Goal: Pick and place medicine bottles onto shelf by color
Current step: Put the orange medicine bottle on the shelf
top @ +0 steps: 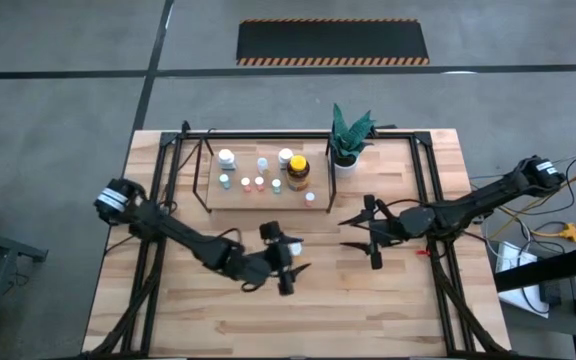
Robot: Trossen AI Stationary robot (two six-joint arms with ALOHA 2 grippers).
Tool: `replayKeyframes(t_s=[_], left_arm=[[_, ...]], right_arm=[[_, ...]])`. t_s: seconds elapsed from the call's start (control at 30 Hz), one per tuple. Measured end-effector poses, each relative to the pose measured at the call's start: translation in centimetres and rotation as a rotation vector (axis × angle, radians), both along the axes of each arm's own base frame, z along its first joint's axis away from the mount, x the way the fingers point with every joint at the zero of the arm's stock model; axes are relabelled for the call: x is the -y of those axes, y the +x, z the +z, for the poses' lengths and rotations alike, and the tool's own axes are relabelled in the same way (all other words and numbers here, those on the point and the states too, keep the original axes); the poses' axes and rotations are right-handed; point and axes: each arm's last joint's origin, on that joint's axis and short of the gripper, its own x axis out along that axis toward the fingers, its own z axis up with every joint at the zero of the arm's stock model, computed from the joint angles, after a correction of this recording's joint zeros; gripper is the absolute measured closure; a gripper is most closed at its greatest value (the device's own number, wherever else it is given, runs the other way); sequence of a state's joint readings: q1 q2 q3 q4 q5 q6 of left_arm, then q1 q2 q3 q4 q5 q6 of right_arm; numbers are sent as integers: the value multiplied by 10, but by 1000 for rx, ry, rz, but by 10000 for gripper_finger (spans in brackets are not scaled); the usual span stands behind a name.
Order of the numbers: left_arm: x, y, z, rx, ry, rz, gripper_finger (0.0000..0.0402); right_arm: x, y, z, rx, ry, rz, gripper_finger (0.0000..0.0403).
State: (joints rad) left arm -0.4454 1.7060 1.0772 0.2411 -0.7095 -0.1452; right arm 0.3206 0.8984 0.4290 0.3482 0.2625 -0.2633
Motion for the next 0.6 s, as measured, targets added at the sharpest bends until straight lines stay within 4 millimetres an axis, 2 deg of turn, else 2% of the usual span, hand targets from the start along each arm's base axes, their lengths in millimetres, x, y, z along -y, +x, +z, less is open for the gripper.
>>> replayKeyframes(t_s=[0.07,0.23,0.4,0.6], left_arm=[[-9,6,-13,-66,-35,18,108],[-27,9,-41,-218,-86,96,103],[-28,9,-48,-276,-153,33,102],[-30,7,-59,-301,-177,55,102]], right_arm=[[0,-1,0,2,2,0,177],[0,-1,-3,-11,5,0,177],[0,-1,-3,-12,5,1,177],[0,-1,-4,-15,5,1,177]])
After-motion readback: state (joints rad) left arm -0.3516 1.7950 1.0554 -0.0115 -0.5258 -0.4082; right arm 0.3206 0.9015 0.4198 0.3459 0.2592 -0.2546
